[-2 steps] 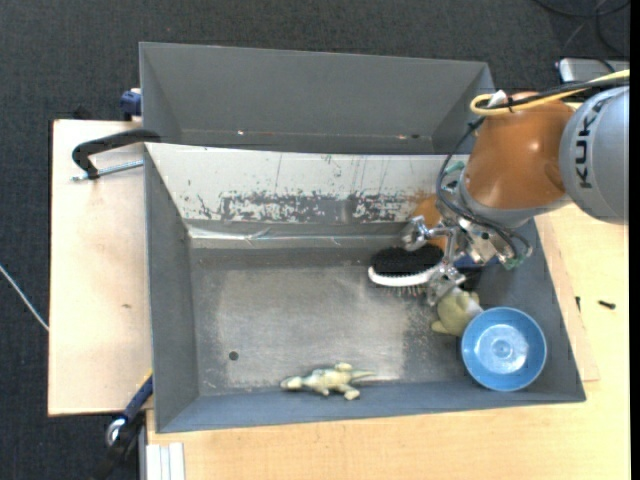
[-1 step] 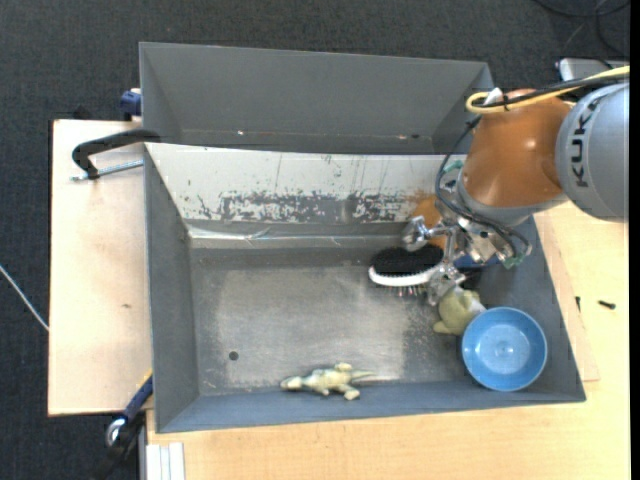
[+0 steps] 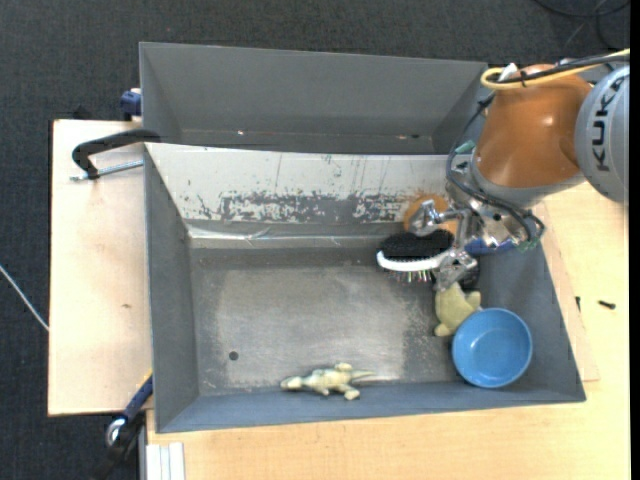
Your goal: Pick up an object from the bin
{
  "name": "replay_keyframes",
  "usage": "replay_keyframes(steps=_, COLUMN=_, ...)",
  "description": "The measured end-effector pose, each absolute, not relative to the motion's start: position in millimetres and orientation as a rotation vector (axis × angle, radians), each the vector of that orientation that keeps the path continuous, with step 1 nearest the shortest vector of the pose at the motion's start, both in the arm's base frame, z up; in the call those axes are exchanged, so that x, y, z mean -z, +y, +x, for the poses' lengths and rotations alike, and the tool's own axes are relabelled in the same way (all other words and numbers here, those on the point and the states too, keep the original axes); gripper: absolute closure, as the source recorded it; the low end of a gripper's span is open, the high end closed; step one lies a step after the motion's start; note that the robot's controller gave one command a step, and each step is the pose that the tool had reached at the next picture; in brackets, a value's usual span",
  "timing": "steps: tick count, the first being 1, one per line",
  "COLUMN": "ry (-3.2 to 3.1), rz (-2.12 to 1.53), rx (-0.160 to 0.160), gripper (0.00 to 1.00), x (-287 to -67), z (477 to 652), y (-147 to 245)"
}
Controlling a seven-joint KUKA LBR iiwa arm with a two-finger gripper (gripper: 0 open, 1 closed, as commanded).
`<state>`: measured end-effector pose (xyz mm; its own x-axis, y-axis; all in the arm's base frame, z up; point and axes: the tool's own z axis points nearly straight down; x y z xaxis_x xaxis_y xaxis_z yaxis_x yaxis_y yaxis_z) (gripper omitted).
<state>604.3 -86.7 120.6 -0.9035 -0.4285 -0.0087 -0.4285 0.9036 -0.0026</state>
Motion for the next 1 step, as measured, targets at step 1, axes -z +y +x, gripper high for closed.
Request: replay_keyframes(steps=1, ry=3.056, rz=-0.685, rx=0.002, gripper=1.0, x=-160.2, z=606.5, y=-86.0)
